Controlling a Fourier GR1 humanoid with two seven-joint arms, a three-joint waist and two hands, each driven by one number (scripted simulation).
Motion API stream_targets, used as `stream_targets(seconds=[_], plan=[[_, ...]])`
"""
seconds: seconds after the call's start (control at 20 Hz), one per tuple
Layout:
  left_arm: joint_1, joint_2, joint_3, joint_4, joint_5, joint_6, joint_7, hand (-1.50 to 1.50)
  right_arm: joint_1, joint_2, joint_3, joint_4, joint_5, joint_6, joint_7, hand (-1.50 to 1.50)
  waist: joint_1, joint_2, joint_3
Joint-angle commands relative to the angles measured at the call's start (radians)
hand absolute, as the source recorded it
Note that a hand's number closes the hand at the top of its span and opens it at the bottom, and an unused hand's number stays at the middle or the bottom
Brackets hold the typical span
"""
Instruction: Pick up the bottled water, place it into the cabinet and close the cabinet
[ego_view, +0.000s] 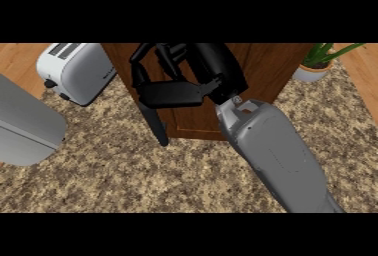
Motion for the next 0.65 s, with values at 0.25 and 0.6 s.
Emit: stream_targets(seconds=[0.25, 0.6], plan=[[-0.070, 0.002, -0.010, 0.002, 0.007, 0.022, 0.040, 1.50, -0.050, -0.049, -0.084, 0.266, 0.028, 0.002, -0.083, 1.50, 0.013, 0.049, -0.007], [-0.073, 0.010, -0.012, -0.025, 0.023, 0.024, 0.065, 1.50, -0.046, -0.038, -0.082, 0.304, 0.023, -0.019, -0.122, 1.50, 0.020, 0.048, -0.007]])
